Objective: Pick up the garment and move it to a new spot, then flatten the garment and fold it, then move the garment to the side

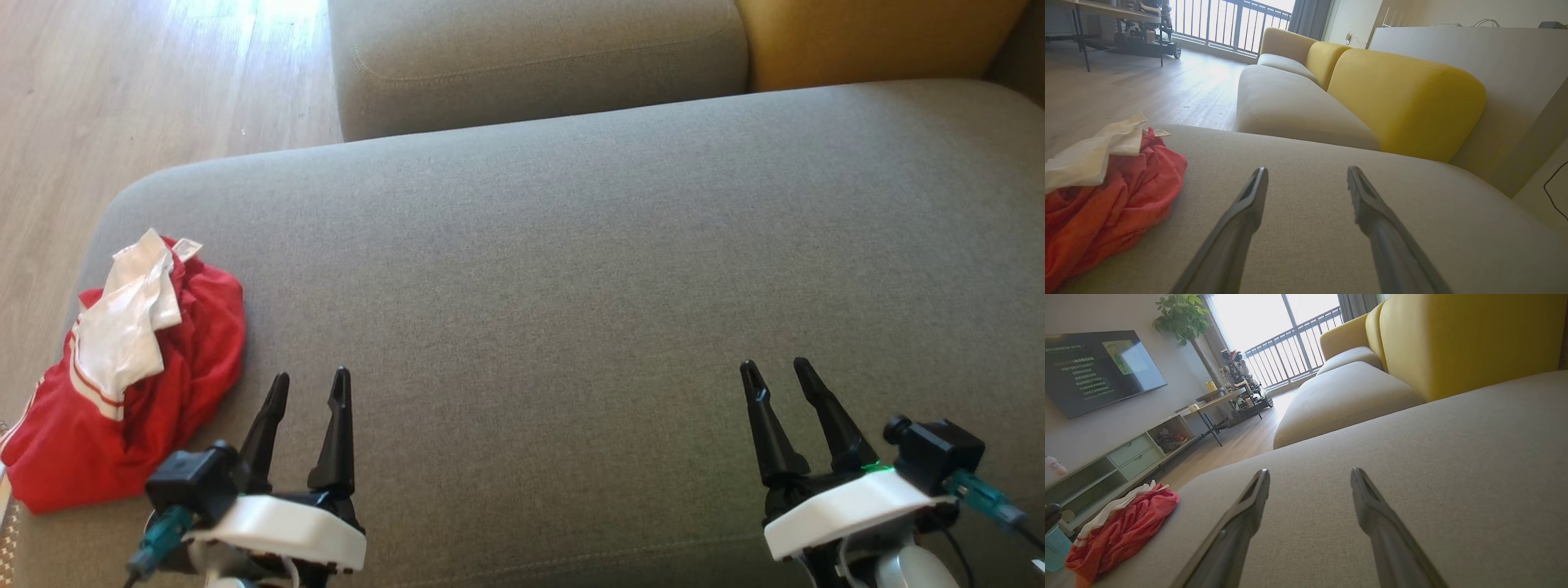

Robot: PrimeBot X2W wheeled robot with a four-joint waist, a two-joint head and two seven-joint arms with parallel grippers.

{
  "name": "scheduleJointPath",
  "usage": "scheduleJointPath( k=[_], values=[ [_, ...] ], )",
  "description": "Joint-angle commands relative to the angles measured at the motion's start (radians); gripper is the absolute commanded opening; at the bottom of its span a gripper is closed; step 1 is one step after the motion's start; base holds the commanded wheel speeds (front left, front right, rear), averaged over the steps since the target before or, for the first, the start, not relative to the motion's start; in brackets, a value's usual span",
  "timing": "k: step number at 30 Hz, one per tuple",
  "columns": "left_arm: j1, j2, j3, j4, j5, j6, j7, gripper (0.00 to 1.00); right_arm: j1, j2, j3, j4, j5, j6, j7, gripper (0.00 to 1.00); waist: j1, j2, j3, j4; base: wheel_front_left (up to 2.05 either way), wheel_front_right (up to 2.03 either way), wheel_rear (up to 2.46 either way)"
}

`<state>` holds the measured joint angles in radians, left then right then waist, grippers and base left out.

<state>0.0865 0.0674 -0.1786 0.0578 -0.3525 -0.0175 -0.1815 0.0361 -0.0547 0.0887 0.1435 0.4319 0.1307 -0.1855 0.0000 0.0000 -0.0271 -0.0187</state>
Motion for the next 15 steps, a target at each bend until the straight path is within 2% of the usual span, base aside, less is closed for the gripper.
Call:
scheduleJointPath(
  k=[1,15],
  values=[
    [-0.022,0.006,0.025,-0.042,0.027,0.003,-0.016,1.0,-0.021,0.002,0.021,-0.042,-0.027,0.0,-0.012,1.0,0.0,0.0,0.0,0.0,0.0,0.0,0.0],
    [-0.007,-0.003,0.012,-0.054,0.186,-0.032,-0.054,1.0,-0.019,0.004,0.004,-0.052,-0.204,0.0,-0.05,1.0,0.0,0.0,0.002,0.0,0.0,0.0,0.0]
  ],
)
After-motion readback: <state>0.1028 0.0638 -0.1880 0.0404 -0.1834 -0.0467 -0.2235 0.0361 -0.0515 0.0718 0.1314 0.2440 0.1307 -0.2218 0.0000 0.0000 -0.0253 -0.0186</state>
